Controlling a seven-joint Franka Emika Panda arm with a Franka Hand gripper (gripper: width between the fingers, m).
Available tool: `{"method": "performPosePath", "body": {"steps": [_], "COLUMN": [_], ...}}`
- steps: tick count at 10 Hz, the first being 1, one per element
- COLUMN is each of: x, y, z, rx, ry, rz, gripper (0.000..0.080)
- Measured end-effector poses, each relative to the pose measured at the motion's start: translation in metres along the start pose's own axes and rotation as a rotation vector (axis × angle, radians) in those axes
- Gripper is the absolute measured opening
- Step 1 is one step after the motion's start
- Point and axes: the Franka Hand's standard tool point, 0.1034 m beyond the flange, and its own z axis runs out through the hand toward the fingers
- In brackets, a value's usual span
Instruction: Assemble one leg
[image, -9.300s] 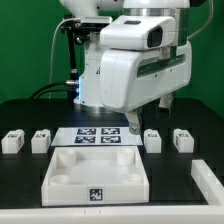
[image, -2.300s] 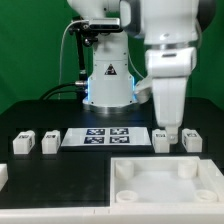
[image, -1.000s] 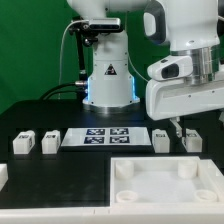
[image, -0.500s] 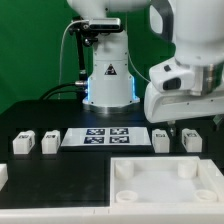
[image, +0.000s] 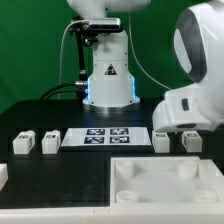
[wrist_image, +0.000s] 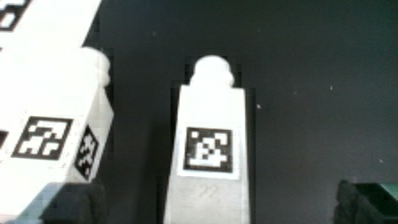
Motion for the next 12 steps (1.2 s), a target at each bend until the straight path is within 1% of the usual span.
{"method": "performPosePath", "body": {"steps": [1,2,4,6,7,10,11,12], "x": [0.004,0.003,0.006,0.006,0.007,0.008,0.008,0.008], "y": [-0.001,-0.003,-0.009,-0.015,-0.015,-0.015,-0.015,-0.015], "z": [-0.001,0.007,0.031,0.043,0.044,0.044,0.044,0.044], "rx": [0.004,0.002,-0.009,-0.022,-0.028,-0.027,-0.027,-0.027], "ry": [0.02,0.011,0.004,0.009,0.014,0.018,0.018,0.018], "rz": [0.0,0.018,0.027,0.018,0.005,-0.003,-0.004,-0.004], "gripper": [0.0649,0.0649,0.0649,0.0649,0.0649,0.0637,0.0469,0.0469]}}
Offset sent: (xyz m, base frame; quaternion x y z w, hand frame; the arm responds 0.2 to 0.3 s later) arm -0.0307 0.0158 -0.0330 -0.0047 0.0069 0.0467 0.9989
